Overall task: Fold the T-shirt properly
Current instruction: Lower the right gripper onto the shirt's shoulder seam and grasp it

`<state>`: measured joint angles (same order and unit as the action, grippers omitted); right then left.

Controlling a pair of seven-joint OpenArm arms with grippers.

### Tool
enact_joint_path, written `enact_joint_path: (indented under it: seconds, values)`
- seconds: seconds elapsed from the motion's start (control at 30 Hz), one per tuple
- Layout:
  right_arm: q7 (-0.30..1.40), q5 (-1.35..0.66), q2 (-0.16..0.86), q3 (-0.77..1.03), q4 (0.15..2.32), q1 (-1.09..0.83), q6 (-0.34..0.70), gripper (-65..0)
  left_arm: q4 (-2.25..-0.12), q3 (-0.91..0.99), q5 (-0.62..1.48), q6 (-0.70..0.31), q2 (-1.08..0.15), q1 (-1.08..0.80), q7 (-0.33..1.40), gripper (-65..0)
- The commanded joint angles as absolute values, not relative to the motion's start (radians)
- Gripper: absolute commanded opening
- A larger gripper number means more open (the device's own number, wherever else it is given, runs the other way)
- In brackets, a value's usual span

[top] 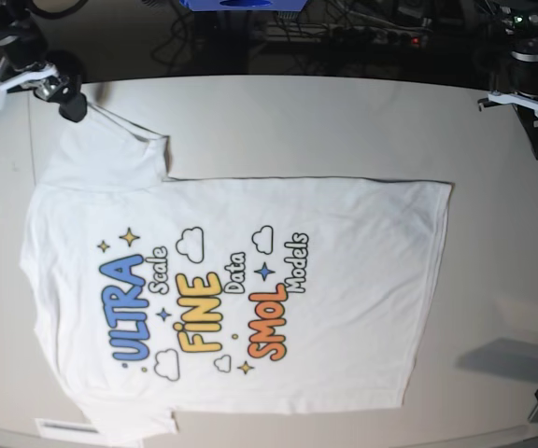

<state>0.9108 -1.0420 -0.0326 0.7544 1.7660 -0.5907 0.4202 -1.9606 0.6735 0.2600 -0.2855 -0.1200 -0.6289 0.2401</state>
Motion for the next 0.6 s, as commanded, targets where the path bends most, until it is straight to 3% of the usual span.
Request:
enact_joint_path:
  seconds: [0.0, 0.43, 0.5, 0.57]
  values:
    - [0.924, -1.033, -0.024, 0.756, 1.762, -0.595, 0.418, -7.5, -1.977, 0.682, 0.265, -0.274, -0.133, -0.634, 0.214, -65.0]
    - [0.917, -1.032, -0.019, 0.605, 1.745, -0.593, 0.418, -7.8, -1.942, 0.682, 0.265, -0.274, -0.133, -0.638, 0.214, -65.0]
    - [0.917, -1.032, -0.019, 0.605, 1.745, -0.591, 0.417, -10.9, -1.934, 0.684, 0.265, -0.274, -0.134, -0.638, 0.214, -65.0]
    - [0.915, -1.032, -0.019, 0.607, 1.745, -0.591, 0.417, -18.7, -1.923, 0.684, 0.265, -0.274, -0.14, -0.639, 0.214, -65.0]
